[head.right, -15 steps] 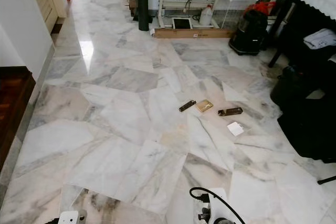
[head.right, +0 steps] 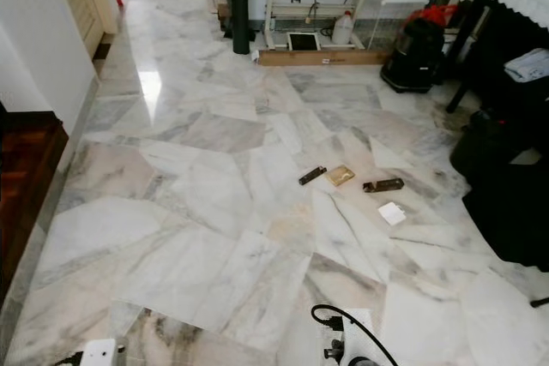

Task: Sweep floor

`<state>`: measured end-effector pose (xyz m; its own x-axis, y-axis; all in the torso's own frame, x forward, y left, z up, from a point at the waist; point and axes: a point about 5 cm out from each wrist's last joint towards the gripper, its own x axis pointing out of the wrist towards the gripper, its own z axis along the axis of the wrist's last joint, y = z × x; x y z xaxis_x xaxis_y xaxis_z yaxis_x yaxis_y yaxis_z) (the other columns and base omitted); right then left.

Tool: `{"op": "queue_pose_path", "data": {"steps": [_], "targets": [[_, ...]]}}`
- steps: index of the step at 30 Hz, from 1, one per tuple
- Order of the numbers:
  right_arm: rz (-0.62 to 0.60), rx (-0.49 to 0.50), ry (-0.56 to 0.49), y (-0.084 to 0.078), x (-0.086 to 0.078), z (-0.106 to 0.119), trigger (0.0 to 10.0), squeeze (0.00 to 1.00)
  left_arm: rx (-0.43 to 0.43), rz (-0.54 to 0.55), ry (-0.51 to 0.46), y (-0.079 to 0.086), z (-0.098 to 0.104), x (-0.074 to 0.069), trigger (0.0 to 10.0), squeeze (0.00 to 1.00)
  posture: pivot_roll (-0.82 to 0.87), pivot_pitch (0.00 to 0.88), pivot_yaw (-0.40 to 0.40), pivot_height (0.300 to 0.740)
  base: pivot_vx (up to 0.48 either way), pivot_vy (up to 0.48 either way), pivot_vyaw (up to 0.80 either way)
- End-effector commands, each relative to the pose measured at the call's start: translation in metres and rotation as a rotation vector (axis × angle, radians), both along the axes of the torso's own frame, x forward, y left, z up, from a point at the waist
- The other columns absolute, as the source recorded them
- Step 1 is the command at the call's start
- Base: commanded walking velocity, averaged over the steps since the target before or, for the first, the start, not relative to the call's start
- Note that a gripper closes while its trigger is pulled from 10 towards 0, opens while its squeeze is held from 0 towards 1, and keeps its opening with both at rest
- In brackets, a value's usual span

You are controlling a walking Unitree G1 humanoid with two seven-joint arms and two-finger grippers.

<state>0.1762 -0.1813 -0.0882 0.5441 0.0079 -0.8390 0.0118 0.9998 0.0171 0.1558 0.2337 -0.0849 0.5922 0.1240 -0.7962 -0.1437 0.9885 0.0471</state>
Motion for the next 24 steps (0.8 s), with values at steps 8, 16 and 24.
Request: {"op": "queue_pose_path", "data": {"steps": [8,16,24], "targets": [[-0.042,0.027,0.04,0.004,-0.014,-0.006,10.0,0.0,-0.008,0.011,-0.018,0.002,0.003,0.007,10.0,0.0,0.07,0.017,-0.026,0.74,0.0,0.0,0.0],[-0.044,0.003,0.033,-0.004,-0.014,-0.006,10.0,0.0,-0.026,0.022,-0.016,-0.003,0.001,0.004,10.0,0.0,0.06,0.034,-0.043,0.74,0.176,0.0,0.0],[-0.034,-0.012,0.023,-0.006,-0.01,-0.004,10.0,0.0,-0.037,0.024,0.001,-0.008,-0.003,-0.004,10.0,0.0,0.06,0.048,-0.063,0.74,0.285,0.0,0.0]]}}
